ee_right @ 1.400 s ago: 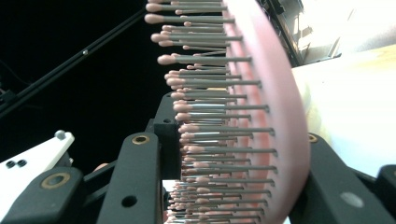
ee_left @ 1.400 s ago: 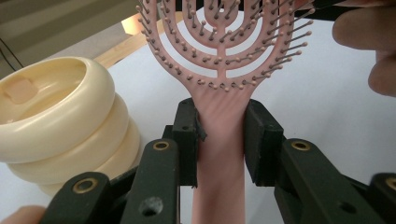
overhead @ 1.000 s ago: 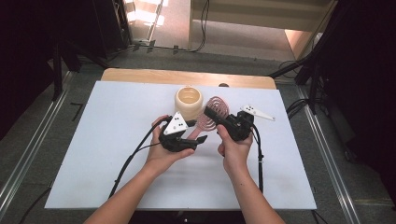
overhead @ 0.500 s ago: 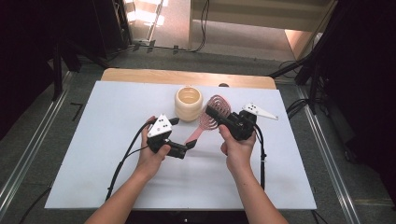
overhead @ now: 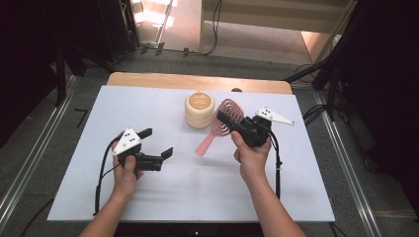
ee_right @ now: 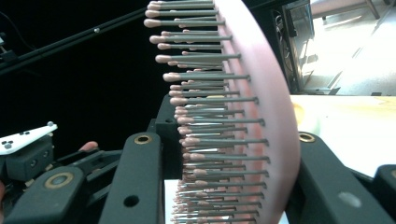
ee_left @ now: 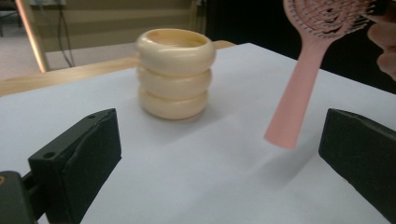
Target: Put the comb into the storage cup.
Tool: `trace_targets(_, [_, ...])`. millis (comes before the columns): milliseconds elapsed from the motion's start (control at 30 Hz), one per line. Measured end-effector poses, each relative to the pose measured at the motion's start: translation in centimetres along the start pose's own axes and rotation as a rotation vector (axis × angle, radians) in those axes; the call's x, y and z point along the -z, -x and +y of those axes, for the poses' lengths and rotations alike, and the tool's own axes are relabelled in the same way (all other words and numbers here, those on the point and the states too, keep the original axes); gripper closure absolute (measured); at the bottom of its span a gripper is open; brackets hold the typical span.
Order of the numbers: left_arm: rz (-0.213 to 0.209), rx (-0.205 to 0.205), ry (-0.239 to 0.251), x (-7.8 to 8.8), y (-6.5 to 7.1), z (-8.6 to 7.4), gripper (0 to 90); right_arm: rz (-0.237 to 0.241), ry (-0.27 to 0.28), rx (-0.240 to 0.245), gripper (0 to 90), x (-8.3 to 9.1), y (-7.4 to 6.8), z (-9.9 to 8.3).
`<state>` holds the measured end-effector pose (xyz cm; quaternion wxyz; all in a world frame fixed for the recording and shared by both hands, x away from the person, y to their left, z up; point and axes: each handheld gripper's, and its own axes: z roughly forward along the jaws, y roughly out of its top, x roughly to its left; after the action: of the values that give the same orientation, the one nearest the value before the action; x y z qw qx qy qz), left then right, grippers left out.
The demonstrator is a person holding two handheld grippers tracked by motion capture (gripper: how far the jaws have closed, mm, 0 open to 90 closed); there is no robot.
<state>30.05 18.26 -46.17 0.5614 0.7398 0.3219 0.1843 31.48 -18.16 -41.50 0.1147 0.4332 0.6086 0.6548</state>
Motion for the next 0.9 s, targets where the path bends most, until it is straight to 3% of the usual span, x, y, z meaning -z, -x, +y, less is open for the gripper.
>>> trace_targets(233, [0.092, 0.005, 0.011, 3.4, -2.5, -1.4, 0.0, -0.012, -0.006, 0.022, 60.8, 0.0, 0.2, 0.5])
trace_targets(500, [0.133, 0.014, 0.016, 5.3, -3.3, -2.5, 0.0, -0.029, -0.016, 0.037, 60.9, 0.0, 0.5, 0.9])
trace_targets(667, [0.147, -0.001, 0.013, 6.7, -3.6, -3.1, 0.0, -0.028, -0.012, 0.047, 60.9, 0.0, 0.6, 1.1])
trace_targets(900, [0.183, 0.028, 0.018, 8.7, -4.1, -4.1, 0.0, -0.033, -0.004, 0.058, 60.9, 0.1, 0.7, 1.5])
